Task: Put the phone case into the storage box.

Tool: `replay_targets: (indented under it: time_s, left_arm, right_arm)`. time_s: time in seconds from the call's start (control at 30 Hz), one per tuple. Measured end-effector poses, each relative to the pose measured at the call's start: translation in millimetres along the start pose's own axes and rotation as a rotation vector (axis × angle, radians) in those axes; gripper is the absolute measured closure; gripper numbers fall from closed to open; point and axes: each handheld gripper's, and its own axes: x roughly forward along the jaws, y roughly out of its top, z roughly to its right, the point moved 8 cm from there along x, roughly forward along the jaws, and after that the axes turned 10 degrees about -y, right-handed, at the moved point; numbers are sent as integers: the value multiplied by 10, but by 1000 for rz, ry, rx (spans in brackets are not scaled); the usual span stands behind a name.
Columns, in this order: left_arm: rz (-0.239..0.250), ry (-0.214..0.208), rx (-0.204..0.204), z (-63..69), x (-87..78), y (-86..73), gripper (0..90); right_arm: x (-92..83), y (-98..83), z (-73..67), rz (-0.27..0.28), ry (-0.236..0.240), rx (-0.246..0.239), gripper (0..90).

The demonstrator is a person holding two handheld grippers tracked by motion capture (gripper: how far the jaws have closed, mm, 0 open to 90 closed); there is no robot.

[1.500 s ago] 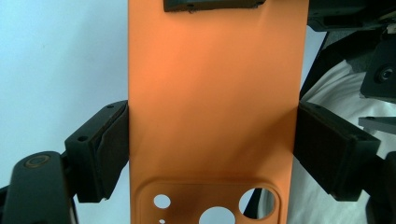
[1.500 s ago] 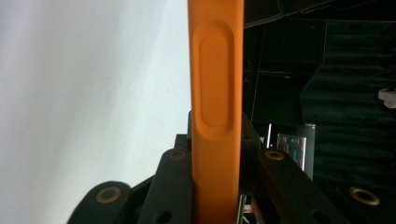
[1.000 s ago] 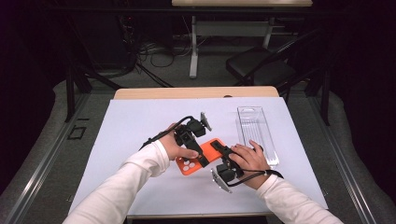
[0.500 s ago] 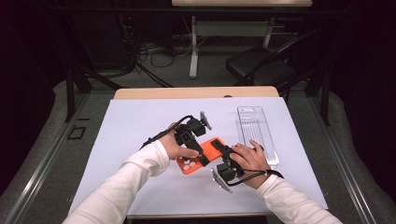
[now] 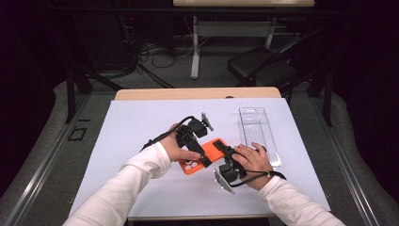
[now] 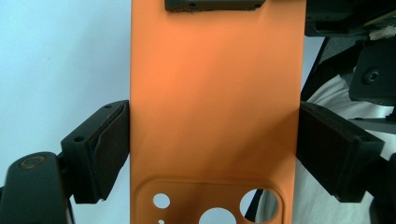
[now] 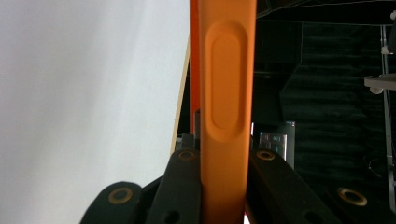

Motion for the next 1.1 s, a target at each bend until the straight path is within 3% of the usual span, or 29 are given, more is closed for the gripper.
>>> replay_targets:
  time_s: [0.47,0.8,1.1]
  left_arm:
    - [36,22,2,17,-78,-36,135]
    - [55,49,13,-10,-212,-148,151]
    - [84,53,-2,-31,-333,-255,164]
  right_arm:
    - [9,-18,-47,-11,26,0,872]
    - [-15,-87,-67,-24,42,4,872]
    - [-43,-123,-79,-32,55,45,873]
